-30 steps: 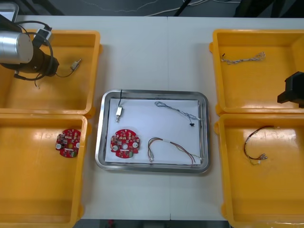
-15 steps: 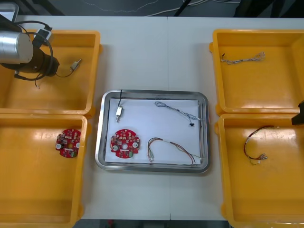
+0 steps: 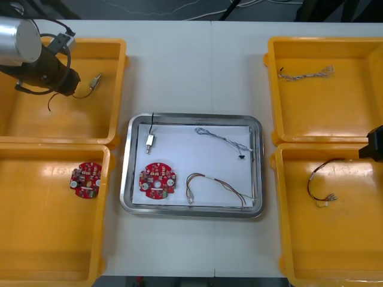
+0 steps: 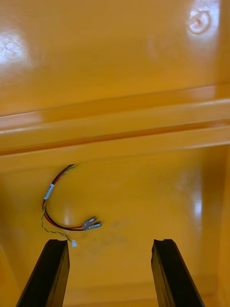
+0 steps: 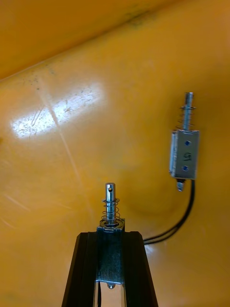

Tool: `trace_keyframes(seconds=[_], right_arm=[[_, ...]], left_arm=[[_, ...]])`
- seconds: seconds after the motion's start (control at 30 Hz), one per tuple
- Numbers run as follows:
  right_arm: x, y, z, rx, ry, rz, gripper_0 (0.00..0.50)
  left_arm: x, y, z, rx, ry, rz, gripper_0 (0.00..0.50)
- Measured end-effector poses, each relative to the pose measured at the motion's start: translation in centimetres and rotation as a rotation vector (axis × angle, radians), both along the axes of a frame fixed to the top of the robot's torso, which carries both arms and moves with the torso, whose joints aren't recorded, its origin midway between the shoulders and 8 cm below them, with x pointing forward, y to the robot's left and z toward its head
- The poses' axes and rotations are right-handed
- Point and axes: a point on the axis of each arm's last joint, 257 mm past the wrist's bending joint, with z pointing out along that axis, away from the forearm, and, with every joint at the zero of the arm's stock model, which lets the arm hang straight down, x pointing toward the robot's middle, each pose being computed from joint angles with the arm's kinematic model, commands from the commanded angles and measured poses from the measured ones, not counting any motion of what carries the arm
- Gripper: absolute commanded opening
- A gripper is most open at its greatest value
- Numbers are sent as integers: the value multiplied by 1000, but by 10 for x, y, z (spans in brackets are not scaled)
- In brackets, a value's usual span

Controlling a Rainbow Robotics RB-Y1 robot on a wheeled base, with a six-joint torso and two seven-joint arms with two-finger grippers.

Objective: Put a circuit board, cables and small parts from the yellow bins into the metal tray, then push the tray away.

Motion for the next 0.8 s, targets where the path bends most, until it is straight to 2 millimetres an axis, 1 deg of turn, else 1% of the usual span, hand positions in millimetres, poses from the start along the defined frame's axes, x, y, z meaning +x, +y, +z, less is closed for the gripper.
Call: trace_keyframes(seconds=[0.1,0.23,0.33,0.57,0.67,0.8], right_arm=[[5,6,-1,1,-20,42,500],[9,8,-1,11,-41,43,500],[8,7,-4,12,-39,41,500],[4,3,-10,2,-28,38,500],[3,2,-11,2,-26,37,500],[3,2,-12,1,-25,37,500]], left_arm=[[-8,-7,7,-12,22,-12,0],[-19,-16,17,-18,49,-32,0],[-29,-24,25,-4,67,-56,0],[-50,-51,47,22,63,-119,0],[-60,-62,53,-12,58,-90,0],[-73,-77,59,-106,47,22,0]])
